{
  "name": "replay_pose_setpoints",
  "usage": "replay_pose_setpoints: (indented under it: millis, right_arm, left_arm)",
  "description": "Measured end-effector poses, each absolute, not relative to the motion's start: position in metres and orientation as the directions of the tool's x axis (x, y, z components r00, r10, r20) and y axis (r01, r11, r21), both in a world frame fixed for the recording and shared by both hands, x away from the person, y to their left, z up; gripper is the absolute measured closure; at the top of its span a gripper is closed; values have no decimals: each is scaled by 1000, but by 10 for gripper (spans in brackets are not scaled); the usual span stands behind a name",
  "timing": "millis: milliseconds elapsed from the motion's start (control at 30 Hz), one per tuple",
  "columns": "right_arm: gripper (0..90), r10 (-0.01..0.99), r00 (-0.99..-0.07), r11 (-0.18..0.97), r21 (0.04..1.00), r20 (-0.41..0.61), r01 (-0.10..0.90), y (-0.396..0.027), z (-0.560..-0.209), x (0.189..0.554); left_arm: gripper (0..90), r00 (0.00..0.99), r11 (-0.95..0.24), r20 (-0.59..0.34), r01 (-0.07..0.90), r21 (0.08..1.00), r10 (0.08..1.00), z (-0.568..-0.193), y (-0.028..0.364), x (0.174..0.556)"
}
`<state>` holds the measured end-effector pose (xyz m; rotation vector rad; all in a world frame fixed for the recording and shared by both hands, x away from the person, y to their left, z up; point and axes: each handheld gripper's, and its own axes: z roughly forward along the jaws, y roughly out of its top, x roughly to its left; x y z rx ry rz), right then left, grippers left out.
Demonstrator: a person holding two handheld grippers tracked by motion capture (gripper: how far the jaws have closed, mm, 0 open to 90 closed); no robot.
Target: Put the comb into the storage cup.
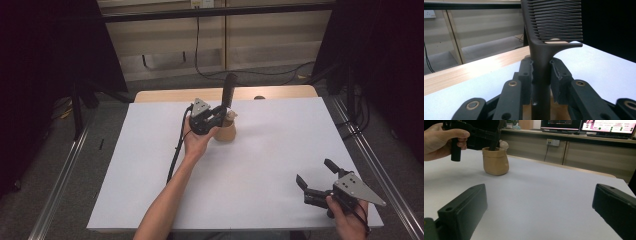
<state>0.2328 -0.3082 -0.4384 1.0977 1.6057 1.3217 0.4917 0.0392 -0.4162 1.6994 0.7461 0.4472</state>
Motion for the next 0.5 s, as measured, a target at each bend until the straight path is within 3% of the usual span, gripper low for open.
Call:
replay_pose_setpoints:
  millis: [500]
  right_arm:
    - [0,942,-332,90,985,-37,146,-308,-439,233]
  left_arm:
    - [728,729,-180,-78,270,946,680,-422,40,493]
